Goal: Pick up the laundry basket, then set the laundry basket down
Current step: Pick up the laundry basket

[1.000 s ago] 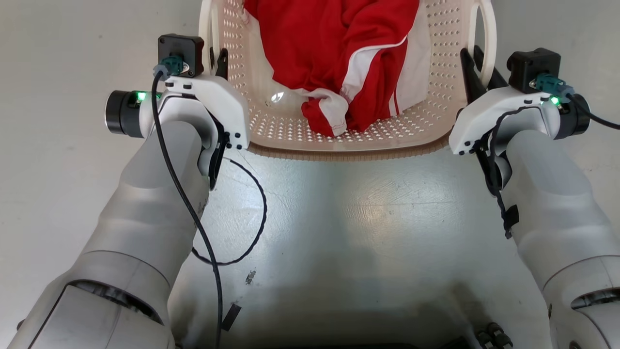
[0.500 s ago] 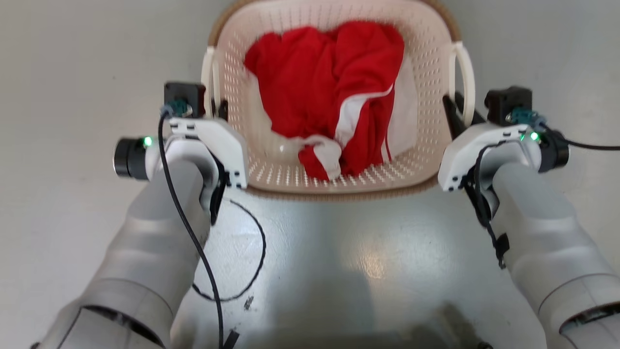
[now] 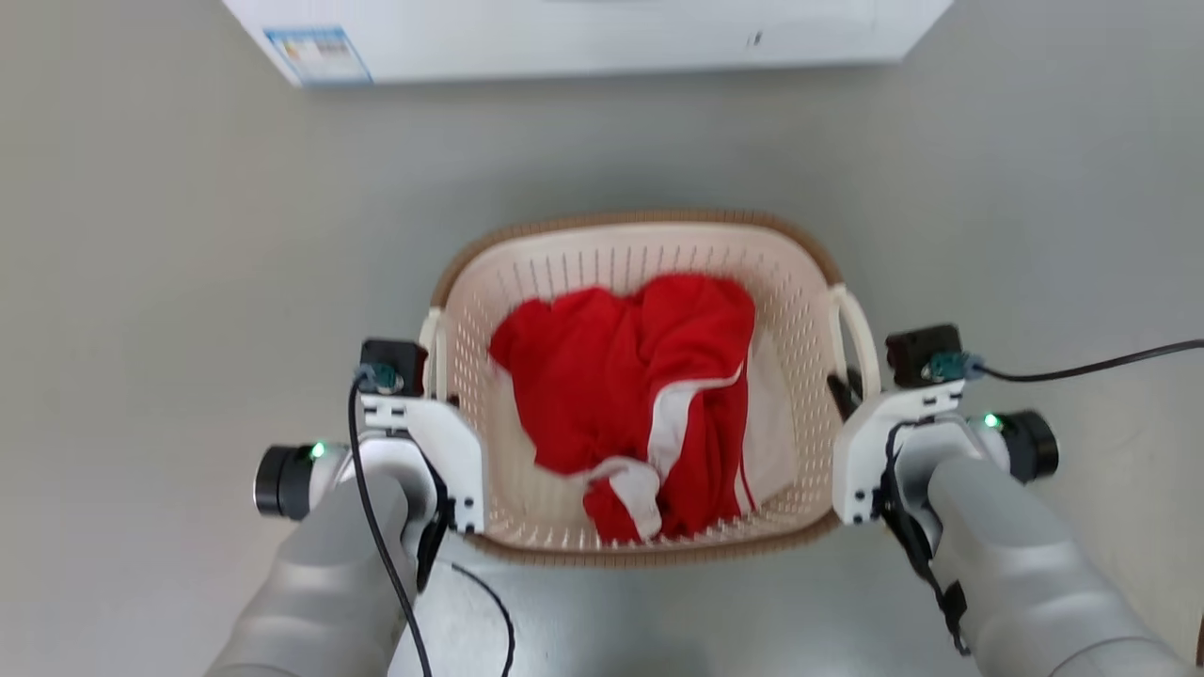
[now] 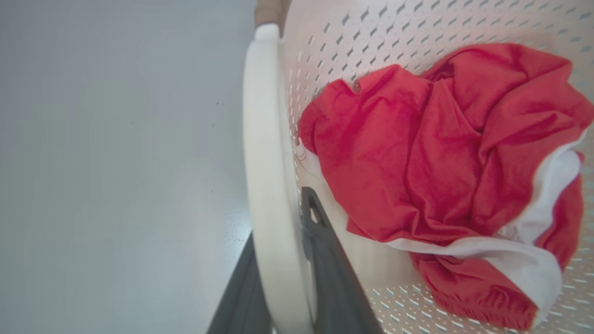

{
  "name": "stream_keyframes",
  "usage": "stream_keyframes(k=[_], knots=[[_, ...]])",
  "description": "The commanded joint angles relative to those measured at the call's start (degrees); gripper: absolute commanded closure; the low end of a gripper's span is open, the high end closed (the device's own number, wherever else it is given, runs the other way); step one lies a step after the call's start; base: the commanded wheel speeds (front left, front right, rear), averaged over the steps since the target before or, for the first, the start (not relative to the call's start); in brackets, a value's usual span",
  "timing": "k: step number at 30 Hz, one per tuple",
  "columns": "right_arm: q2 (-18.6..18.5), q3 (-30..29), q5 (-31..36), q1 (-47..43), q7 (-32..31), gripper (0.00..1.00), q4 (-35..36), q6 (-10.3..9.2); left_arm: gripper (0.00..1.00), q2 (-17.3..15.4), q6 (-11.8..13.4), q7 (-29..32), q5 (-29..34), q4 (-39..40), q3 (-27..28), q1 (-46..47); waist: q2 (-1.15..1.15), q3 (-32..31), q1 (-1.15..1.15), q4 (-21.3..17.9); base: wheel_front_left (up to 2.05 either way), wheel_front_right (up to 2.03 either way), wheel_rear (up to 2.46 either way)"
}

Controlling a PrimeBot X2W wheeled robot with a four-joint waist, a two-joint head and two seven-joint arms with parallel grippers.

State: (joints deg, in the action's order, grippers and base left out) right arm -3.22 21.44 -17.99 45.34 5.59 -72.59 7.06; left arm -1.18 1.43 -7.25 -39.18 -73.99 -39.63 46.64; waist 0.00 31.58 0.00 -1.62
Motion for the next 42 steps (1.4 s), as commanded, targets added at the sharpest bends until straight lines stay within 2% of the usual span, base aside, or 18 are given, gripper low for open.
stream_keyframes(k=[1,13,19,32,42], knots=[[0.3,2.1,-0.3,-2.6,-1.1,1.0,0.3,0.43,1.0,-1.7,-0.5,-0.2,0.5,0.5,0.3,-0.5,0.0,-5.2,0.0,-0.4,0.0,0.0,0.0],[0.3,6.6,-4.9,-6.1,-6.9,1.0,0.6,0.43,1.0,-1.7,-2.5,6.3,-2.6,0.4,-1.2,-6.6,0.0,-17.2,0.0,-0.3,0.0,0.0,0.0],[0.3,8.6,-6.7,-8.2,-9.0,1.0,0.7,0.43,1.0,-1.7,-2.5,7.2,-3.7,1.3,-2.8,-10.0,0.0,-21.8,0.0,-0.1,0.0,0.0,0.0],[0.3,11.6,-9.7,-11.8,-12.4,1.0,0.9,0.43,1.0,-1.7,-2.2,8.6,-6.8,2.2,-4.8,-15.6,0.0,-29.7,0.0,-0.6,0.0,0.0,0.0],[0.3,13.9,-12.3,-13.9,-13.6,1.0,1.9,0.43,1.0,-1.7,-2.0,8.9,-8.1,2.6,-6.8,-17.8,0.0,-32.4,0.0,-1.4,0.0,0.0,0.0]])
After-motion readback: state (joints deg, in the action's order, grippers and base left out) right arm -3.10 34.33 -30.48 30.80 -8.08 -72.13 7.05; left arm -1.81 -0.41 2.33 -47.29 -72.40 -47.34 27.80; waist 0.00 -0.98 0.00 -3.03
